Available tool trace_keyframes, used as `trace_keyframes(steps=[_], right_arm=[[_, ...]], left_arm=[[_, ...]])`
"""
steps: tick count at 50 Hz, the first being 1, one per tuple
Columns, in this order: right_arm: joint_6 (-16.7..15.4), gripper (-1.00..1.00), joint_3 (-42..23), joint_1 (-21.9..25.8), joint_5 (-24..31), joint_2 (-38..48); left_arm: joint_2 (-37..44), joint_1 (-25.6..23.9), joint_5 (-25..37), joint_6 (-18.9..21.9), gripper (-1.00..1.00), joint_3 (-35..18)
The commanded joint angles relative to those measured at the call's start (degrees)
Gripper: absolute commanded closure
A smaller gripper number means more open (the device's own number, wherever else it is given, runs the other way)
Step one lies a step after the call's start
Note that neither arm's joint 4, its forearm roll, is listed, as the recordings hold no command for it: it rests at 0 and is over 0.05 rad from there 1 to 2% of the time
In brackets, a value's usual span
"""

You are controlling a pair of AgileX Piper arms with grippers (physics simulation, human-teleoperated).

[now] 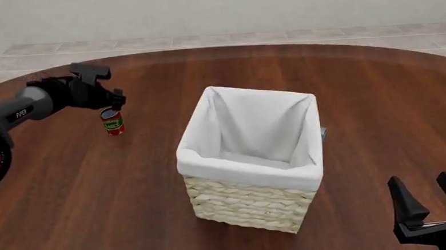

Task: Pick up the tomato sauce, and put it in the basket.

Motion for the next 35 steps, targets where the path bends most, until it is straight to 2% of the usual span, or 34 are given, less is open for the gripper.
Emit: trace_keyframes(steps=[1, 18, 35], right_arm=[[0.0, -1.00, 0.0, 0.0, -0.8, 1.0], [-0.2, -1.00, 0.0, 0.1, -1.2, 1.5], [-0.1, -1.00, 0.0, 0.2, -2.5, 3.1]], left_arm=[[4.4, 2.1, -0.8, 0.4, -1.00, -0.5], [8.0, 2.4, -3.0, 1.2, -1.00, -0.1], [12.9, 1.8, -3.0, 1.1, -1.00, -3.1]])
